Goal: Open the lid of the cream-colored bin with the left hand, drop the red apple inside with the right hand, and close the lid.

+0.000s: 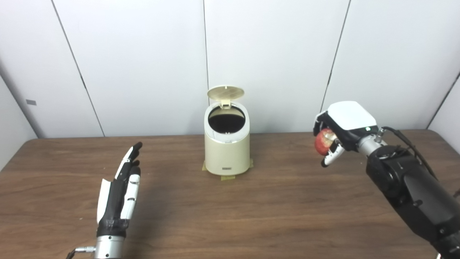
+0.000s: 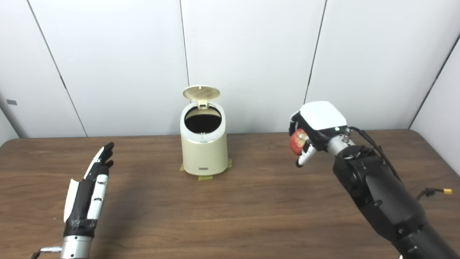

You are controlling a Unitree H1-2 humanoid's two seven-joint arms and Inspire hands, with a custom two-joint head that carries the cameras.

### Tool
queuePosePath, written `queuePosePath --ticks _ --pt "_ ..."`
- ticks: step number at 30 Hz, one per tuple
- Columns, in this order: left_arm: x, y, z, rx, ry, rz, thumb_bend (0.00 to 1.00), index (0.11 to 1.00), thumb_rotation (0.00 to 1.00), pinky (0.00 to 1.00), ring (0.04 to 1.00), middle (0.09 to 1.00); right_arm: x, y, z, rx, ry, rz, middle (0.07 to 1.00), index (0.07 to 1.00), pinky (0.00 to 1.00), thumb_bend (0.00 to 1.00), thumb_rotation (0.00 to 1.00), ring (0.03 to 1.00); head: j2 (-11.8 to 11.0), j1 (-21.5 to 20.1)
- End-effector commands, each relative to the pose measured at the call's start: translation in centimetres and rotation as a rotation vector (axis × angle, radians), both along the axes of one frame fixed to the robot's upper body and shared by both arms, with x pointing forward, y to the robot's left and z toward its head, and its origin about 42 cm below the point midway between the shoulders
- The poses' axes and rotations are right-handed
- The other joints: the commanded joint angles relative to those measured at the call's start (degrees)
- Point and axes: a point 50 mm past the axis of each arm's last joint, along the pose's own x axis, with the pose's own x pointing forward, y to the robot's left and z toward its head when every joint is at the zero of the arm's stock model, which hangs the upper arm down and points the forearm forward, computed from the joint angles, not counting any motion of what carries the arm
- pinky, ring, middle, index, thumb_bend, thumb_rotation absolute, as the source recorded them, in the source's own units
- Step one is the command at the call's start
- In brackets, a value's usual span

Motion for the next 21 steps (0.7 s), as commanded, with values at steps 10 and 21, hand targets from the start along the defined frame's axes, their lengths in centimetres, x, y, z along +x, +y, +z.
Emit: queuePosePath --ticks 10,21 --pt "-0.8 -1.0 -2.2 -0.022 0.065 -0.007 0.21 0.923 1.0 0.89 0.94 0.949 -1.0 6.4 5.9 0.18 -0.223 0.275 0.534 0.443 0.41 0.52 0.0 0.46 0.1 0.5" --pt "-1.3 -1.3 -2.0 -0.041 0.086 -0.008 0.21 0.924 1.0 0.88 0.934 0.947 0.3 11.4 7.1 0.185 -0.283 0.359 0.541 0.465 0.37 0.51 0.0 0.418 0.5 1.1"
